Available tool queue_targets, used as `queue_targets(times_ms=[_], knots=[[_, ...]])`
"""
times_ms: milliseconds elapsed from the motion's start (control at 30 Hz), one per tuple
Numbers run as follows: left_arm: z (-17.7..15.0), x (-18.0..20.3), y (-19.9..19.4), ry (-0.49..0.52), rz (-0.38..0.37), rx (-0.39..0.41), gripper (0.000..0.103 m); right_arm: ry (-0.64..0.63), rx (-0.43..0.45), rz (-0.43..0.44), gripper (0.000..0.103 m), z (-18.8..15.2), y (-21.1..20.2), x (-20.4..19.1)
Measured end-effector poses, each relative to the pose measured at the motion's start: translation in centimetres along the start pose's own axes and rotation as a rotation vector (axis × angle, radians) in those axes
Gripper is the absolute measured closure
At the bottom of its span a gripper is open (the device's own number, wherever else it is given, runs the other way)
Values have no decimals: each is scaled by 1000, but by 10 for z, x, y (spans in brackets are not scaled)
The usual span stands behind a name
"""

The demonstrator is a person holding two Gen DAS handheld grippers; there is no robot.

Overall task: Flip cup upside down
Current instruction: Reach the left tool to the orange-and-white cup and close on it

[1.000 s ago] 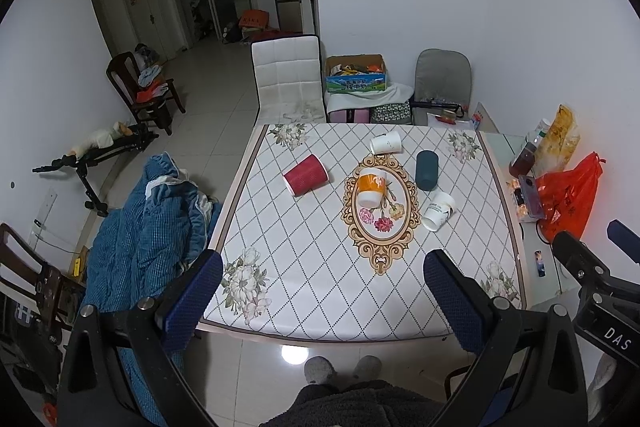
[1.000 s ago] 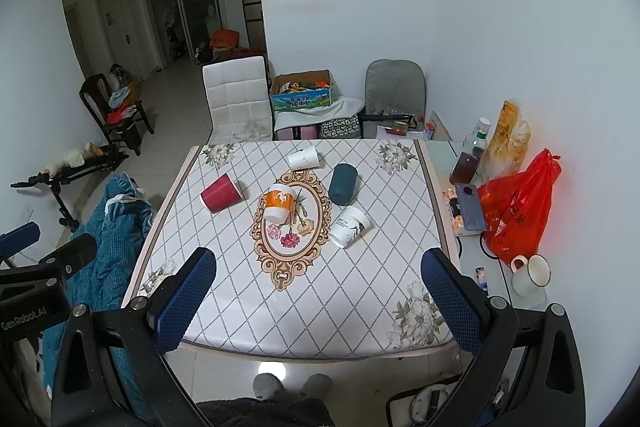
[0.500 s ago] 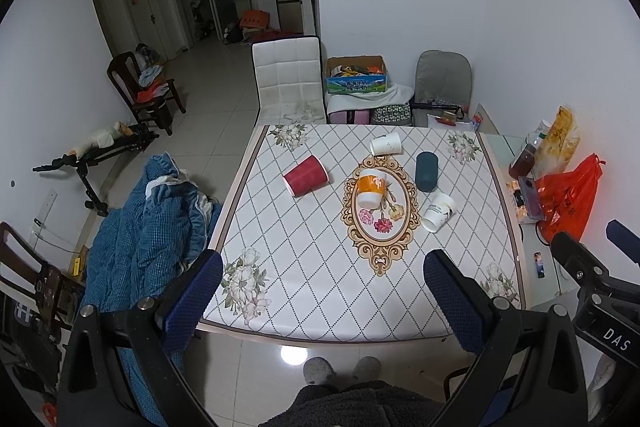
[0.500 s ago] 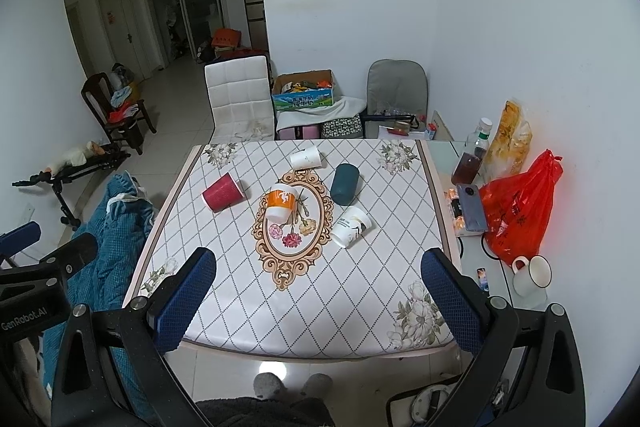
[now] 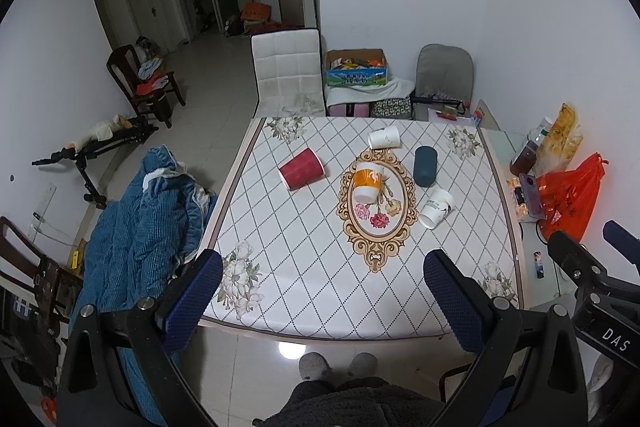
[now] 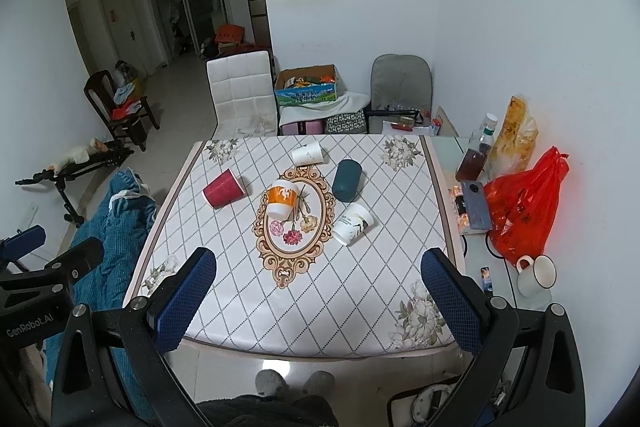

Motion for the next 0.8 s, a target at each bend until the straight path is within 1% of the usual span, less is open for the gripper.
queue_targets(times_ms=[200,267,533,700,800], knots=[[-6,3,31,-19,53,-25,0,-8,-53,11,0,-9,34,11],[-9,4,45,-25,65,-49,0,-9,-83,14,0,-15,51,15],[-15,3,104,-2,138,-124,0,14,-242,56,0,-58,132,19],[-15,7,152,38,176,-173,0,33,-328,65,0,-90,183,19],[-15,8,181,61,187,-216,0,48,-388,69,0,-107,212,17]])
Point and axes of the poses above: each gripper's, at about its wrist camera, not at the fingertips, and y roughly the way its jaws point, x to its right, z to its top, the point moved 9 cm from there along y, roughly the way its jaws point, and after that the axes turned 15 degrees about -y, right-handed, at the moved point
